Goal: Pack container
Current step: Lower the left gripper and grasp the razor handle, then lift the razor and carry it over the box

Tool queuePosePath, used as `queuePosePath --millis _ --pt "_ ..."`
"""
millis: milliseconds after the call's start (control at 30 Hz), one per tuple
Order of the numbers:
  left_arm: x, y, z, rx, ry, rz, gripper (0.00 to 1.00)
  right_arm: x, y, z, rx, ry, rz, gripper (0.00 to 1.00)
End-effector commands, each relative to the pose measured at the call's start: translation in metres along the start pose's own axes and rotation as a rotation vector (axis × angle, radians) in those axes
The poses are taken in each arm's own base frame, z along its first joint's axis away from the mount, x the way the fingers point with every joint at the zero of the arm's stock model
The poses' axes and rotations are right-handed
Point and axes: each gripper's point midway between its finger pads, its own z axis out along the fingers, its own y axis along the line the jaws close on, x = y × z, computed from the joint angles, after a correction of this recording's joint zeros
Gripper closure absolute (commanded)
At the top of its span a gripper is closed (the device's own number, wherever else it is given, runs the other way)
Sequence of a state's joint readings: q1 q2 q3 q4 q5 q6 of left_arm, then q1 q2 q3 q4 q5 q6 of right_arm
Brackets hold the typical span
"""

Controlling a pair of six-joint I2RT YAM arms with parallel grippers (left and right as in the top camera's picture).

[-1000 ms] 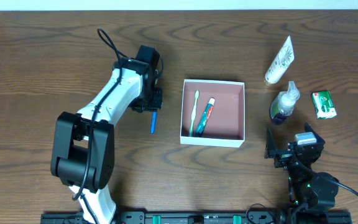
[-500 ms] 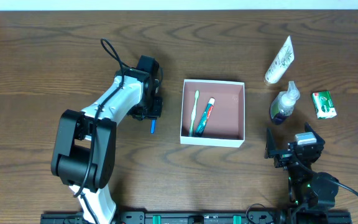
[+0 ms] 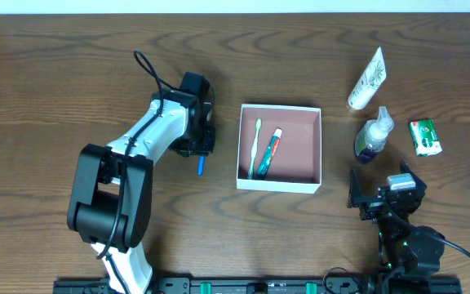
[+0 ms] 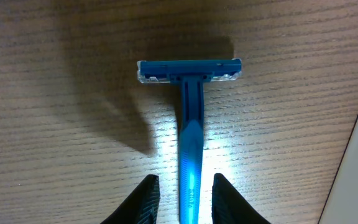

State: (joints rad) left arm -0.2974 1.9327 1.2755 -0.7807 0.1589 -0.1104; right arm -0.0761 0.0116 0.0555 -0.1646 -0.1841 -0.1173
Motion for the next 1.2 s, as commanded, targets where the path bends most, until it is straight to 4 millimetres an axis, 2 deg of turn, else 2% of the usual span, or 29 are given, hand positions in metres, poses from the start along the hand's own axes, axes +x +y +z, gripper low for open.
queuePosePath --millis 0,167,433,667,833,867,1033,1100,1167 --pt "0.004 -0.002 0.006 0.010 0.023 0.013 0.71 0.001 0.003 0.000 -0.012 -0.002 -0.013 0.01" --pt "0.004 -0.002 0.008 0.009 0.025 0.013 0.71 0.001 0.003 0.000 -0.012 -0.002 -0.013 0.01" --pt "0.010 0.001 0.025 0.000 0.077 0.007 0.71 0.001 0.003 0.000 -0.012 -0.002 -0.013 0.01" --pt "0.010 0.001 0.026 0.001 0.077 0.007 0.71 0.001 0.003 0.000 -0.012 -0.002 -0.013 0.01" --pt "0.010 0.001 0.026 0.001 0.077 0.007 0.94 0.001 0.003 0.000 -0.012 -0.002 -0.013 0.01" --pt "0.009 0.001 0.025 0.000 0.077 0.005 0.94 0.001 0.003 0.000 -0.012 -0.002 -0.013 0.01" --pt "-0.002 -0.003 0.010 0.006 0.044 -0.001 0.94 0.001 0.003 0.000 -0.012 -0.002 -0.013 0.01" --pt "-0.012 -0.006 -0.005 0.013 0.004 0.003 0.94 0.001 0.003 0.000 -0.012 -0.002 -0.013 0.01" --pt "-0.025 -0.011 -0.031 0.024 -0.057 0.004 0.94 0.001 0.003 0.000 -0.012 -0.002 -0.013 0.01"
